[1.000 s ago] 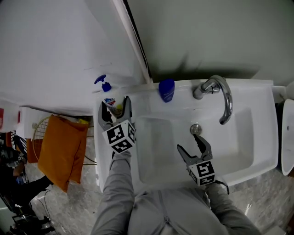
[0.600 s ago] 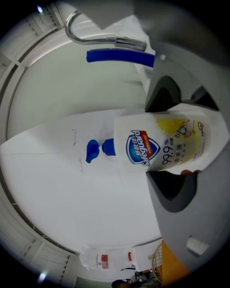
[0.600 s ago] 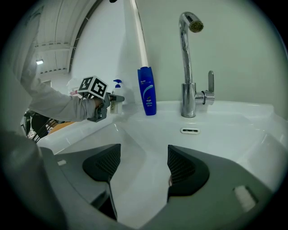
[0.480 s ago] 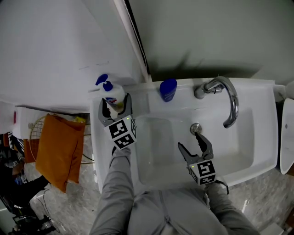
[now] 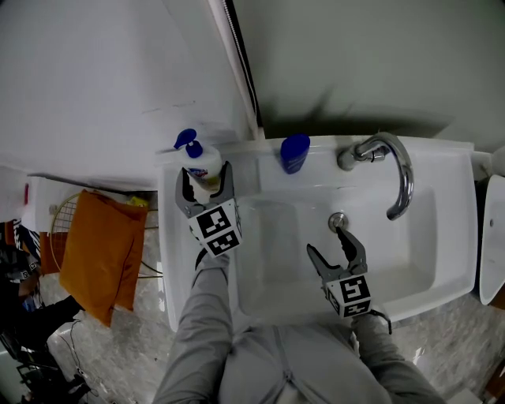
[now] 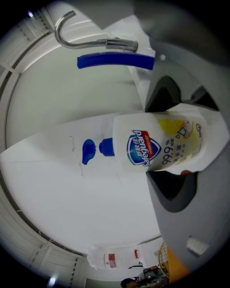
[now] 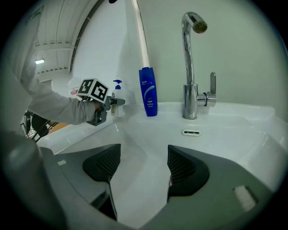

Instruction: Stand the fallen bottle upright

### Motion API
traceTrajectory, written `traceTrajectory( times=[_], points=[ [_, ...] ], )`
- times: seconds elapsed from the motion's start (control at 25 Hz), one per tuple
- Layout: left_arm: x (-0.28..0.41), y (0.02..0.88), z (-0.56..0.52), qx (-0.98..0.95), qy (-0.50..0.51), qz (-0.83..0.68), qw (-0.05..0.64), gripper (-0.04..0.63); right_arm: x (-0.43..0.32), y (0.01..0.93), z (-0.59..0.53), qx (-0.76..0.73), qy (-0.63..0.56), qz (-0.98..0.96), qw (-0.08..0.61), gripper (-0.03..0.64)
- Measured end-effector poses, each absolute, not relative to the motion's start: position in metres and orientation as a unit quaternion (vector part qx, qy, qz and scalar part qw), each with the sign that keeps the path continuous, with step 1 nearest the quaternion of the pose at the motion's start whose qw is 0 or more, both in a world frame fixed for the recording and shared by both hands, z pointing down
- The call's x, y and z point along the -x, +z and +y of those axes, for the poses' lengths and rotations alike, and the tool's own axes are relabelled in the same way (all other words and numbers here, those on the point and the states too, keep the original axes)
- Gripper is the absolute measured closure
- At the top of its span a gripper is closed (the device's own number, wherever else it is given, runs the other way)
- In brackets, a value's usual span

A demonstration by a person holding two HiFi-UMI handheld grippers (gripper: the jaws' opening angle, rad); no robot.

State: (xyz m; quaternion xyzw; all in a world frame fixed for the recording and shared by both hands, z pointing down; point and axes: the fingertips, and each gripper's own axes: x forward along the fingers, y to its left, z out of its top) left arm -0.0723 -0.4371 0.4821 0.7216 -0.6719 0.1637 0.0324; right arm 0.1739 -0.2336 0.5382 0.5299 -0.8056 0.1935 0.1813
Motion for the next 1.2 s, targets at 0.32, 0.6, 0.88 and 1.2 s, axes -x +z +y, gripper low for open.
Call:
traceTrajectory(
  times=[0.32,0.6,0.88,1.2],
  points=[
    [0.071,0.481,-0.427,-0.72,0.17,-0.672,0.036,0.135,-0.172,0.533,-0.233,-0.528,0.186,-0.81,0.176,0.29],
    [0.072,0.485,-0.421,-0.714,0.175,-0.676,0.051,0.135,-0.171,0.526,-0.231,-0.528,0.177,-0.813,0.171,0.29],
    [0.074,0.489,-0.417,-0.713,0.176,-0.676,0.06,0.134,-0.173,0.518,-0.229,-0.532,0.168,-0.813,0.166,0.29],
    [0.073,0.49,-0.415,-0.716,0.175,-0.672,0.075,0.133,-0.172,0.509,-0.227,-0.535,0.159,-0.814,0.162,0.29]
  ],
)
